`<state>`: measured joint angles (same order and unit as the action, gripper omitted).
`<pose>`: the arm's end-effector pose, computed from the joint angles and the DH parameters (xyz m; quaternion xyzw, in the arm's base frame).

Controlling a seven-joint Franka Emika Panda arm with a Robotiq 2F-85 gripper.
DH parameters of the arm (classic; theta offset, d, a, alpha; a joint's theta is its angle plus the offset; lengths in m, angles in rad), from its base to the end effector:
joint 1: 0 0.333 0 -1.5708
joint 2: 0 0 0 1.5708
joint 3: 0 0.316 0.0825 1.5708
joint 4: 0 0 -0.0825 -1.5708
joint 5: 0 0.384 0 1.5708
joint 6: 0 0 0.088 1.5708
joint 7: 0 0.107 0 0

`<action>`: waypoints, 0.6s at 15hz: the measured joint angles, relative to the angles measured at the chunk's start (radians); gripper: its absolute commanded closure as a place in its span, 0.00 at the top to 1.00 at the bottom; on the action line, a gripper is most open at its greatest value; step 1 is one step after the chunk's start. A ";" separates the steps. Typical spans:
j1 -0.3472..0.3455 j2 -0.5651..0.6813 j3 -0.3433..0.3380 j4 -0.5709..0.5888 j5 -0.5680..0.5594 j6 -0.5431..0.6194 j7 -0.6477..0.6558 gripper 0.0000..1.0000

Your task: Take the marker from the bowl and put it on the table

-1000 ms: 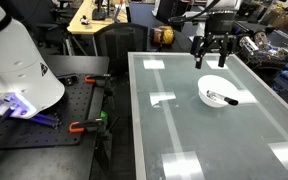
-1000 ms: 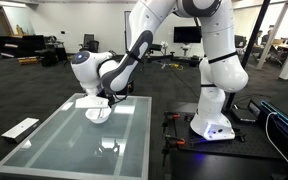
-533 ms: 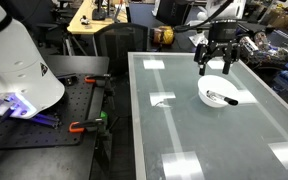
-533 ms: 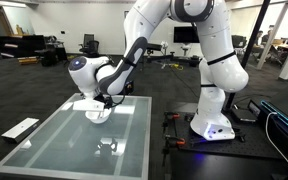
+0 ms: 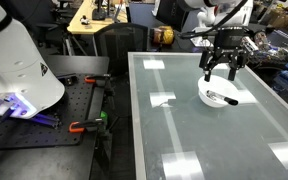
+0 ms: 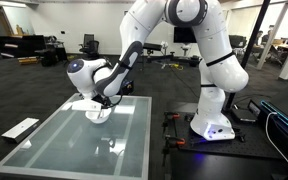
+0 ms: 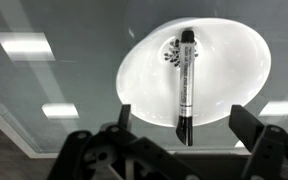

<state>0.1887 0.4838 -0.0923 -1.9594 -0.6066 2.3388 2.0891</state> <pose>0.6068 0.0512 0.2211 0.7012 -0.6746 0.1753 0.1499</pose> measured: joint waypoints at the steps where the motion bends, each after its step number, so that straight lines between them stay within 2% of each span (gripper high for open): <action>1: 0.000 0.006 -0.003 0.006 0.000 0.000 0.000 0.73; 2: 0.000 0.011 -0.005 0.011 0.000 0.000 0.000 0.75; 3: 0.000 0.015 -0.007 0.015 0.000 0.000 0.000 0.68; 5: 0.000 0.024 -0.009 0.023 0.000 0.000 0.000 0.63; 9: 0.000 0.042 -0.011 0.035 0.000 0.000 0.000 0.70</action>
<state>0.1888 0.5255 -0.1029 -1.9242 -0.6065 2.3388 2.0891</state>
